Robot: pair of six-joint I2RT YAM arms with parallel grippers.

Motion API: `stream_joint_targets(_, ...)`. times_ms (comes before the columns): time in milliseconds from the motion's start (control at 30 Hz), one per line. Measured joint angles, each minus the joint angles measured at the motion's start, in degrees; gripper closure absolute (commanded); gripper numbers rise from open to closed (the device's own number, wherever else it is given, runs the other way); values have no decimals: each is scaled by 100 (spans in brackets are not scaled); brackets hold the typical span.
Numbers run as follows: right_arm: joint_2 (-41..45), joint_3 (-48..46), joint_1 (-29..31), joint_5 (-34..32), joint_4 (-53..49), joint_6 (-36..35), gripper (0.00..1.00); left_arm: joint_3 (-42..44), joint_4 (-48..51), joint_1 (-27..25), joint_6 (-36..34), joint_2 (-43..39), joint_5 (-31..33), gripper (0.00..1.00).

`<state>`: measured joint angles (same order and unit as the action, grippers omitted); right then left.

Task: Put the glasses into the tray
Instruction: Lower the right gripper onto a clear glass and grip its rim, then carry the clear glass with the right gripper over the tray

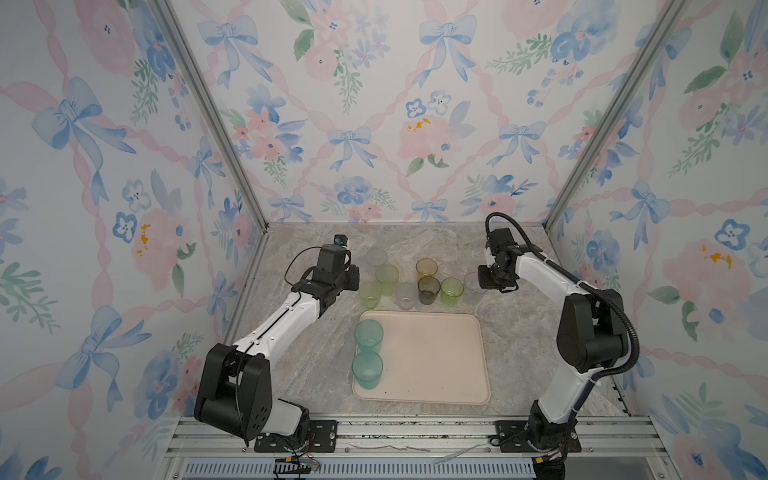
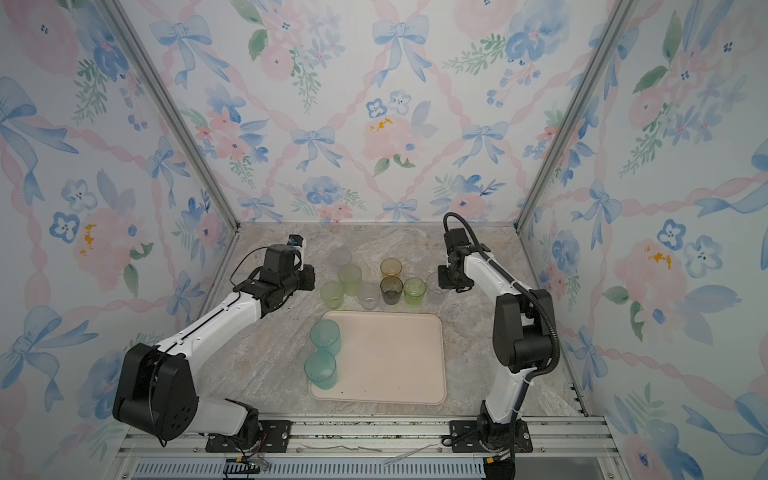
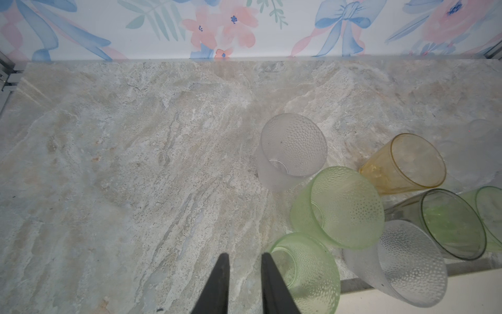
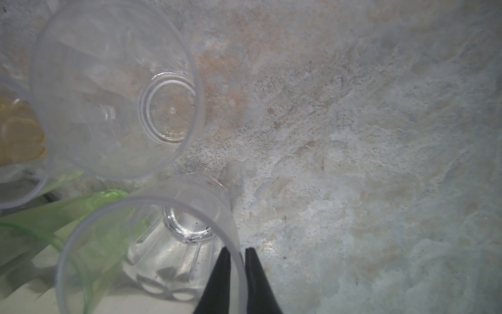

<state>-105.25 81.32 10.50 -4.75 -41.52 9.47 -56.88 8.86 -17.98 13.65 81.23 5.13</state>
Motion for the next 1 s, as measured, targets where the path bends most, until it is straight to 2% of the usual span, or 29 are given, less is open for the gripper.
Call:
stream_joint_targets(300,2,4,-7,4,26,-2,100,-2,0,0,0,37,-2,77)
stream_joint_targets(500,155,-52,-55,-48,39,-2,100,-2,0,0,-2,48,-2,77)
stream_joint_targets(800,1456,-96,-66,-190,-133,-13,100,-2,0,0,-17,48,0,77)
stream_joint_targets(900,1812,15,120,-179,-299,-70,100,-2,0,0,-17,48,0,77)
stream_joint_targets(1000,1910,131,612,-122,-470,-111,100,-4,0,0,-20,48,0,77)
